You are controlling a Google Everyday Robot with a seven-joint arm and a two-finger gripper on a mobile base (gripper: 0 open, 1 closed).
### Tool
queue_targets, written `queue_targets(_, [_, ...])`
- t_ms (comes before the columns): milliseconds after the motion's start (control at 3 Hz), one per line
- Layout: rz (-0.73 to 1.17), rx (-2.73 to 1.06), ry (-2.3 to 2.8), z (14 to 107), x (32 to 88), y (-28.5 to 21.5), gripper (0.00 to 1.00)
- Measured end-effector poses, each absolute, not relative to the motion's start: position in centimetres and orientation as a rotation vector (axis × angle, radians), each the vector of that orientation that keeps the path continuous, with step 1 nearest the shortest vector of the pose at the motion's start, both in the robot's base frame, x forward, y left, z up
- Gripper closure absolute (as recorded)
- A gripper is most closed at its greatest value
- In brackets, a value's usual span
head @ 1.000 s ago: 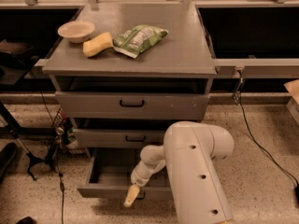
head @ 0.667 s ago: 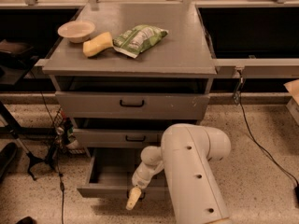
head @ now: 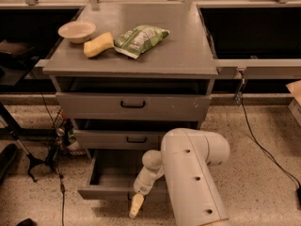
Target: Open bottom drawer
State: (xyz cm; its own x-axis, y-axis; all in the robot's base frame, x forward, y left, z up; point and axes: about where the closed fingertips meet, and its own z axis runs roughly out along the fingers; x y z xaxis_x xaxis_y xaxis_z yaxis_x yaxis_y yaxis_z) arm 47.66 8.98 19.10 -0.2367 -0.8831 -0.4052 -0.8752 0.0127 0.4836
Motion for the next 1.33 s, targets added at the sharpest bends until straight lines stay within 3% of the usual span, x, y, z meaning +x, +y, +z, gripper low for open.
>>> queue_targets(1333, [-1.096, 1.940, -2.041, 21.4, 42.9, 8.2, 0.00])
